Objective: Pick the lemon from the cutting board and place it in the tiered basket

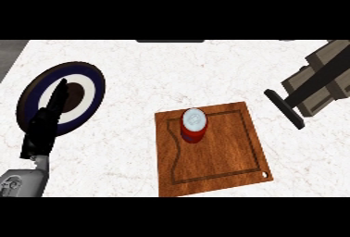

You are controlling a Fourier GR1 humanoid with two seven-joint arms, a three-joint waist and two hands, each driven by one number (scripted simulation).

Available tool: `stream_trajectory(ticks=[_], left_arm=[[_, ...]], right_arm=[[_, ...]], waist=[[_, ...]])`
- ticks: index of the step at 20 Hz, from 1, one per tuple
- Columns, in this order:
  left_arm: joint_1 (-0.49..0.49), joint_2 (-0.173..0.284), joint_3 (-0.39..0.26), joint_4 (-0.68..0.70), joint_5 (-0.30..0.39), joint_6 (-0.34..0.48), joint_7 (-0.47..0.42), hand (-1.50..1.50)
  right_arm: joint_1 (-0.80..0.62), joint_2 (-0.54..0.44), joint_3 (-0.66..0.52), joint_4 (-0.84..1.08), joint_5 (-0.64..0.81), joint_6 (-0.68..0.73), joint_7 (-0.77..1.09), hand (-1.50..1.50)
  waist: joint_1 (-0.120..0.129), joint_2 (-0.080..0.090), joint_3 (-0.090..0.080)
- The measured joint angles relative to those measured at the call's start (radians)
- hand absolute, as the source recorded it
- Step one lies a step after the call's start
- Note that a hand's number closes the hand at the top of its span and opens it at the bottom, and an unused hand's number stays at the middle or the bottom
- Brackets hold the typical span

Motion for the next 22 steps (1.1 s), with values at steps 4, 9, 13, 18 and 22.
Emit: stream_trajectory(ticks=[4, 9, 13, 18, 22], left_arm=[[0.009, -0.012, -0.003, 0.007, -0.011, 0.004, -0.014, 0.0], [0.009, -0.008, 0.012, 0.019, -0.01, -0.002, -0.018, 0.0], [0.016, 0.001, 0.027, 0.029, -0.004, -0.014, -0.024, 0.0], [0.033, -0.006, 0.029, 0.022, -0.009, -0.004, -0.018, 0.0], [0.052, -0.001, 0.04, 0.014, -0.004, -0.005, -0.011, 0.0]], right_arm=[[0.013, -0.004, 0.019, -0.102, 0.014, -0.03, -0.001, -1.5], [0.009, -0.02, 0.045, -0.229, 0.055, -0.023, 0.03, -1.5], [-0.002, -0.019, 0.026, -0.339, 0.07, 0.017, 0.082, -1.5], [0.021, -0.002, -0.028, -0.517, 0.052, 0.088, 0.109, -1.5], [0.064, 0.031, -0.054, -0.699, 0.045, 0.158, 0.11, -1.5]], waist=[[-0.004, -0.001, -0.001], [-0.01, -0.004, -0.001], [-0.02, -0.01, -0.002], [-0.042, -0.023, -0.001], [-0.057, -0.03, -0.001]])
